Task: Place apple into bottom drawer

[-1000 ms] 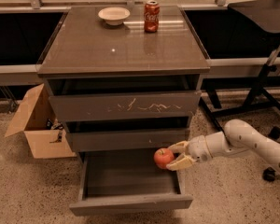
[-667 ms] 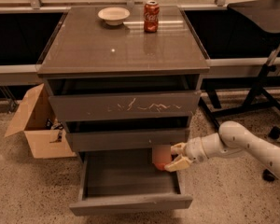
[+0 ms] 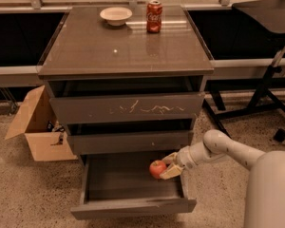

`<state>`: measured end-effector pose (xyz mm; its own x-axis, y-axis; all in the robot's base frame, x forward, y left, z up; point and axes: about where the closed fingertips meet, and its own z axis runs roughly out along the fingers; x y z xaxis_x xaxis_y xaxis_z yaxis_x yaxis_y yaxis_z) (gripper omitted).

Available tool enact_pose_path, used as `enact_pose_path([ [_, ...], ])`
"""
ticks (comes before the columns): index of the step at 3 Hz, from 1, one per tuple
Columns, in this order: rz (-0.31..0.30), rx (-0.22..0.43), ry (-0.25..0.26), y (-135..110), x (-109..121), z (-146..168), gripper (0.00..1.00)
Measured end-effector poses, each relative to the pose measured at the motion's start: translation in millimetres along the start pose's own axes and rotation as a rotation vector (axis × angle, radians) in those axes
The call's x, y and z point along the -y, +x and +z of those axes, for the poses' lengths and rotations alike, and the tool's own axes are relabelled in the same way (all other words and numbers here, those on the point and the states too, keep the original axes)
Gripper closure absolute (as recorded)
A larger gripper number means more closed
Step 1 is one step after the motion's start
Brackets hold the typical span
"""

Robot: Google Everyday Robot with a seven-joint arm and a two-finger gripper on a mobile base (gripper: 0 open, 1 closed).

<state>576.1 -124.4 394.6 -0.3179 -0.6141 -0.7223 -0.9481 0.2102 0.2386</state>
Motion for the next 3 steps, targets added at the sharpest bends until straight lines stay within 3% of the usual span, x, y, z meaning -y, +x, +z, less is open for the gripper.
enact_pose_path([
  [1,0.027,-0.051,0.012,17,16,34,1.00],
  [3,0.092,-0.133,0.133,39,41,80,1.00],
])
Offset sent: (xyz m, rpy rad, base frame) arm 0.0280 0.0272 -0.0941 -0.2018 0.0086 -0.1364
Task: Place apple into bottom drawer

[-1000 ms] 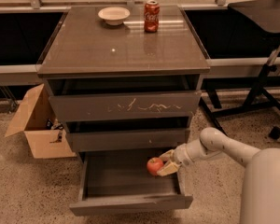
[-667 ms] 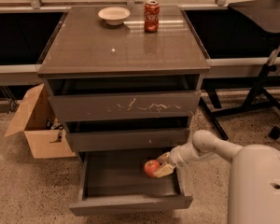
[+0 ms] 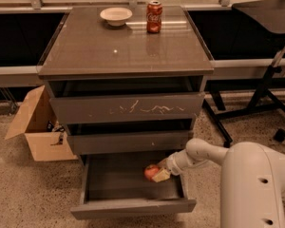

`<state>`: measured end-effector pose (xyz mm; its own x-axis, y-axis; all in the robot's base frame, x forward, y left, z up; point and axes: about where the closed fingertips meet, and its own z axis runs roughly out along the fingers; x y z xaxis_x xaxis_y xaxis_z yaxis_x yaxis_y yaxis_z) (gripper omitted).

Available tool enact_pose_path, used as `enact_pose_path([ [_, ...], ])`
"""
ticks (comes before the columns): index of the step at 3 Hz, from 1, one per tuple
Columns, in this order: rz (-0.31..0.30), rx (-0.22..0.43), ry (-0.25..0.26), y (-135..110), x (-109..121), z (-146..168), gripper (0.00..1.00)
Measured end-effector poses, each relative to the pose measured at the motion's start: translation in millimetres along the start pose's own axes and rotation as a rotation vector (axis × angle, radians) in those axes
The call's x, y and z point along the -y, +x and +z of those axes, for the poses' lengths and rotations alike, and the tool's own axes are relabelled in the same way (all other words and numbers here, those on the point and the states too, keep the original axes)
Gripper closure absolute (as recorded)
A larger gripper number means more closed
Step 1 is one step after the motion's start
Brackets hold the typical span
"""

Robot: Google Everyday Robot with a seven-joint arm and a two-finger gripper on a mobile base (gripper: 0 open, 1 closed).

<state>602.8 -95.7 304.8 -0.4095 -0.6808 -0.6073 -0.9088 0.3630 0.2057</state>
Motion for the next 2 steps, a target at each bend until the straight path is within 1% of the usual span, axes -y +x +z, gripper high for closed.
enact_pose_path([
  [1,0.043,-0.011,0.006,14,8,29,1.00],
  [2,0.071,-0.019,0.000,24,11,46,1.00],
])
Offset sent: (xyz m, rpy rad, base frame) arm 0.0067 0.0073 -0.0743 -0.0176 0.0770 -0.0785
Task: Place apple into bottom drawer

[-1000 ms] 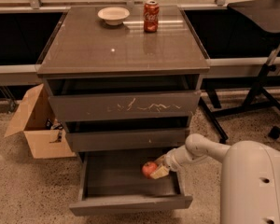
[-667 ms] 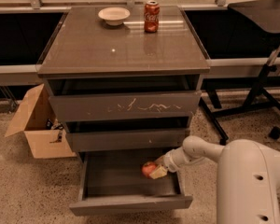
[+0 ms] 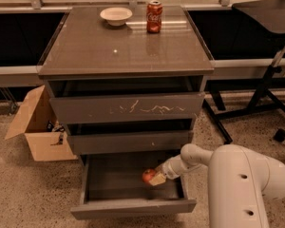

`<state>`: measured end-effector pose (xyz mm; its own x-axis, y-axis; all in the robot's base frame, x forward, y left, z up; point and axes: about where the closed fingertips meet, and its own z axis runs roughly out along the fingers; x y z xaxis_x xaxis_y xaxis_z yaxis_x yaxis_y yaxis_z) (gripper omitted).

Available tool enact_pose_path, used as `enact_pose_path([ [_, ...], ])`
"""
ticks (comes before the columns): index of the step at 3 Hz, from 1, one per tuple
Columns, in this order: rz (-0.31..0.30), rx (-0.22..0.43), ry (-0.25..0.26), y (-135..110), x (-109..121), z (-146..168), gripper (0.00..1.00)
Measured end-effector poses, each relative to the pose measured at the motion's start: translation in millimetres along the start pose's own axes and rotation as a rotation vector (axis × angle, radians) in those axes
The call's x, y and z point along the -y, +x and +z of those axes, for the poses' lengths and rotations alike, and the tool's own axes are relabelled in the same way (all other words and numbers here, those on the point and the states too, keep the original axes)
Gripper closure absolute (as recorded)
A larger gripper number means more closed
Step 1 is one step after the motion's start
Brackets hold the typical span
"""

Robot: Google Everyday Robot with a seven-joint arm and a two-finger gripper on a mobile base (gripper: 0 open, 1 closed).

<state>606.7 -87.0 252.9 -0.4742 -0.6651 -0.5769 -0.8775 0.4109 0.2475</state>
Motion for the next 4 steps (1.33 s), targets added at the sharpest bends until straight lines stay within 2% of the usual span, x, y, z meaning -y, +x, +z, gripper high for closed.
enact_pose_path([
  [2,0.001,0.000,-0.001,1,0,1,0.51],
  [3,0.012,0.011,-0.026,12,3,9,0.26],
  [4,0.040,0.079,-0.071,23,8,8,0.04],
])
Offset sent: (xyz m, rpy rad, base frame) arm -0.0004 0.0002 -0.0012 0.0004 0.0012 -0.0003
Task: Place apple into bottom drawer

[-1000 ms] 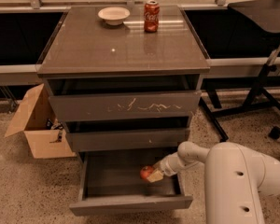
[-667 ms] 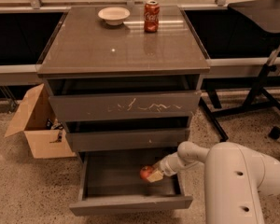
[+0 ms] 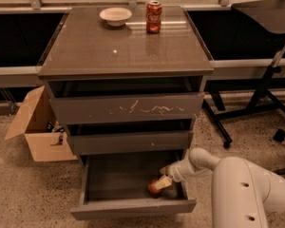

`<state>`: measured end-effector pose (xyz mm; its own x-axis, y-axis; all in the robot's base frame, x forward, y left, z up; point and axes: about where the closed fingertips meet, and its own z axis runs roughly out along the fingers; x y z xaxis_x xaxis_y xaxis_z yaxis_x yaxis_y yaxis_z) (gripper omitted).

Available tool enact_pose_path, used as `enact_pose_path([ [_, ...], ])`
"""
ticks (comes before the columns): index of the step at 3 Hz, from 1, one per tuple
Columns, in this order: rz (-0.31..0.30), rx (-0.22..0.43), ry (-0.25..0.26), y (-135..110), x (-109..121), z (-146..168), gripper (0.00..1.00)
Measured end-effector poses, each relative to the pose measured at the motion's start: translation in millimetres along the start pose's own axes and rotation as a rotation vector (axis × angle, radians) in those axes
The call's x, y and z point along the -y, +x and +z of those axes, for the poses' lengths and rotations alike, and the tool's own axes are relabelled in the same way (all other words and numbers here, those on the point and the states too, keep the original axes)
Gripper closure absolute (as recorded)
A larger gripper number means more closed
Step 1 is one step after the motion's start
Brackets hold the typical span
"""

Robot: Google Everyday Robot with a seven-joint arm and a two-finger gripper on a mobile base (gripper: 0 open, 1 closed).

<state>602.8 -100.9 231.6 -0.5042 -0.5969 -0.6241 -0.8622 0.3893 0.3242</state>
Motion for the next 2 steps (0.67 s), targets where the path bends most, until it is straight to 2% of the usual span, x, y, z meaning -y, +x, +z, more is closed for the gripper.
enact_pose_path([
  [1,0.009,0.101,-0.025,3,6,-23,0.00],
  [2,0.003,0.182,0.000,5,8,-59,0.00],
])
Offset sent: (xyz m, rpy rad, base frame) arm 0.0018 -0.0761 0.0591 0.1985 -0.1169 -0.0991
